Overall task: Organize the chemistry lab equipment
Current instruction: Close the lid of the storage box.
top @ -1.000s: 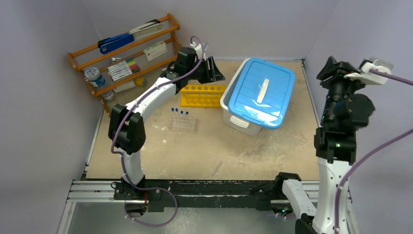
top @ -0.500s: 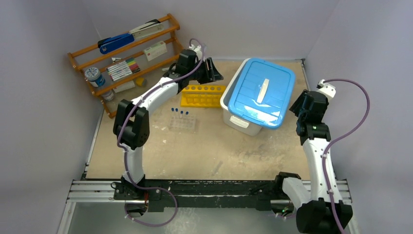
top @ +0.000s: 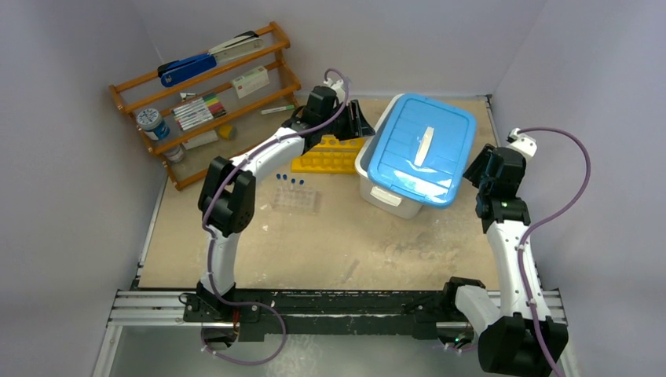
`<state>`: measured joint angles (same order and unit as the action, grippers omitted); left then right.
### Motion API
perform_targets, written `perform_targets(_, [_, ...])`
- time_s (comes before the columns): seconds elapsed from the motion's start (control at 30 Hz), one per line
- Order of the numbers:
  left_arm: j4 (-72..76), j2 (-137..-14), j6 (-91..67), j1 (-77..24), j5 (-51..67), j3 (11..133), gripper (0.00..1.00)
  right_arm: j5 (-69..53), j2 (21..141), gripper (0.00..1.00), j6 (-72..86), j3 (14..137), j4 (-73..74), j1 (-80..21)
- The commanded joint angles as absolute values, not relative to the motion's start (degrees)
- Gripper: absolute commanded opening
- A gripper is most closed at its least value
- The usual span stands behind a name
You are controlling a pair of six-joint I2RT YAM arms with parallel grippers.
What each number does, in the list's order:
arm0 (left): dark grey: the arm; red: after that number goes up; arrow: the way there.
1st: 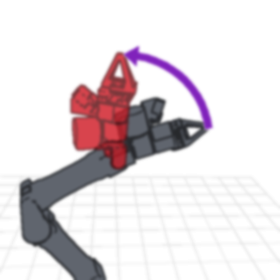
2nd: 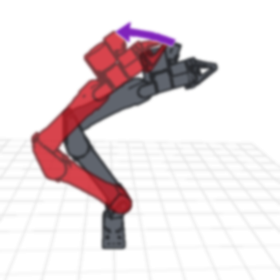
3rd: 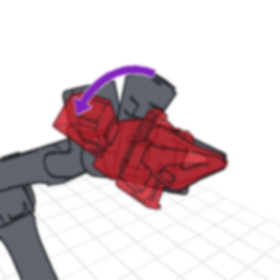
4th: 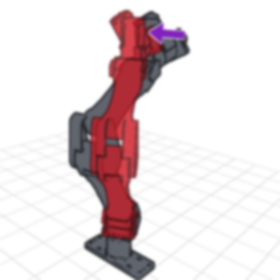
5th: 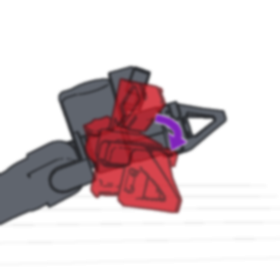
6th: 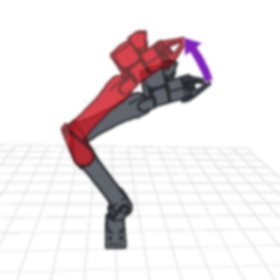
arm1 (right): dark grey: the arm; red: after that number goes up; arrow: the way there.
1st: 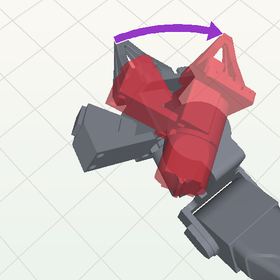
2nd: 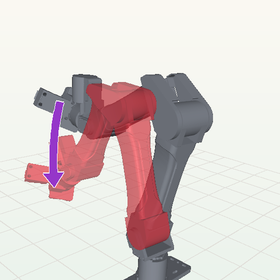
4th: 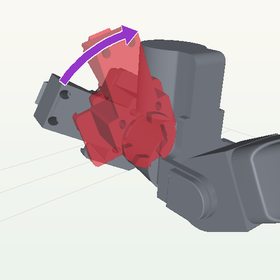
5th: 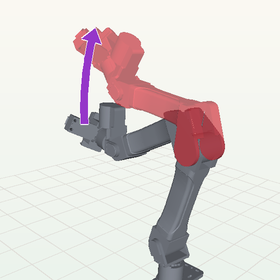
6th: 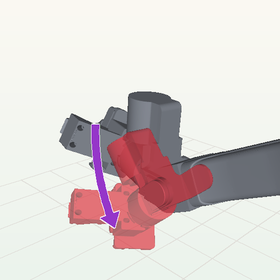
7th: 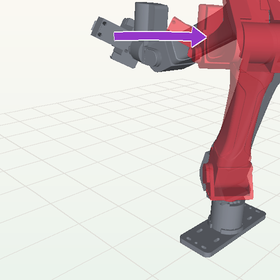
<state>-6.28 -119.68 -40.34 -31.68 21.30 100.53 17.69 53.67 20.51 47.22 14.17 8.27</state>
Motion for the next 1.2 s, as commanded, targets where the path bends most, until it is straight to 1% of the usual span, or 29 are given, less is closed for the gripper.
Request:
perform_targets(0.0, [-4.83, -119.46, -40.43, -32.31, 20.65, 101.95, 0.44, 13.59, 54.05, 0.58, 20.23, 46.21, 9.72, 8.35])
perform_targets(0.33, [-3.59, -119.31, -41.90, -35.15, 20.68, 101.09, 0.43, 9.60, 53.64, 0.57, 22.25, 45.74, 7.78, 7.50])
perform_targets(0.57, [0.14, -118.99, -45.34, -37.18, 21.41, 98.85, 0.41, 7.75, 54.14, 0.57, 23.73, 45.37, 5.82, 6.22])
perform_targets(0.8, [2.94, -119.00, -48.20, -37.96, 21.83, 97.52, 0.39, -0.28, 54.51, 0.59, 26.51, 43.22, 0.02, 5.47])
perform_targets(0.97, [4.29, -118.73, -50.42, -38.58, 21.21, 97.35, 0.38, -0.88, 54.84, 0.59, 27.42, 43.39, -0.94, 4.77])
perform_targets(1.0, [3.90, -118.27, -50.53, -38.52, 20.21, 97.31, 0.38, -0.57, 54.84, 0.59, 27.37, 43.60, -0.63, 4.55])
perform_targets(1.07, [2.16, -116.84, -49.66, -38.00, 16.89, 97.29, 0.44, -0.17, 54.65, 0.59, 27.02, 44.15, -0.01, 4.40])
perform_targets(1.17, [0.76, -115.03, -49.21, -36.11, 14.85, 97.04, 0.46, 0.45, 53.80, 0.59, 26.59, 44.34, 0.66, 4.31])
